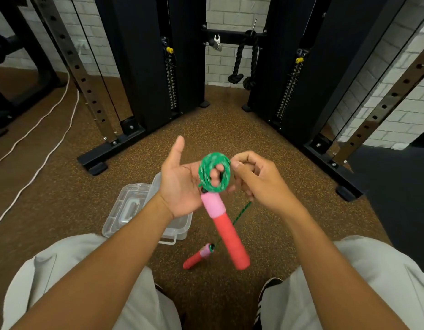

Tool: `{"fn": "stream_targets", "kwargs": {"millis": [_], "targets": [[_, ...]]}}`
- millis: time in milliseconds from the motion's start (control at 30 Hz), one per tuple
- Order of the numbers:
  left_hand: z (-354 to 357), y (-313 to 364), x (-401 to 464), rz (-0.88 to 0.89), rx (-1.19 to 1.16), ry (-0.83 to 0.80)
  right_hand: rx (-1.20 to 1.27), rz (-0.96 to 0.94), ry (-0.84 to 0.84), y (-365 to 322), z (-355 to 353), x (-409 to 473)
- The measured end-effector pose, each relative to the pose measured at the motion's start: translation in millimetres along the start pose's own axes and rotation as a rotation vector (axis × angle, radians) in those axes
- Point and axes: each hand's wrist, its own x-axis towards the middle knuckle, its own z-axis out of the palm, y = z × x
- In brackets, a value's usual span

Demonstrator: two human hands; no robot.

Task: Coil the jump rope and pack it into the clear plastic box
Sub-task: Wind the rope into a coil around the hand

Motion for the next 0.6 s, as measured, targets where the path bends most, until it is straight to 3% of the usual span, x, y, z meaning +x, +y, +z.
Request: {"fn": "stream_targets", "kwargs": {"millis": [133, 300, 433, 600], "targets": [[-3, 5, 3, 0.18, -0.114, 0.105, -0.194, 0.011, 0.04, 19, 14, 1], [-10, 2, 8, 0.235, 0.019, 0.252, -0.555, 0.027, -0.173, 26, 19, -5], [-17, -6, 14, 0.202, 0.357, 0.459, -0.55, 0.053, -0.163, 22, 21, -5], [-13, -14, 19, 0.126, 0.777, 0.534, -0.566, 0.025, -0.153, 12, 17, -6]]}}
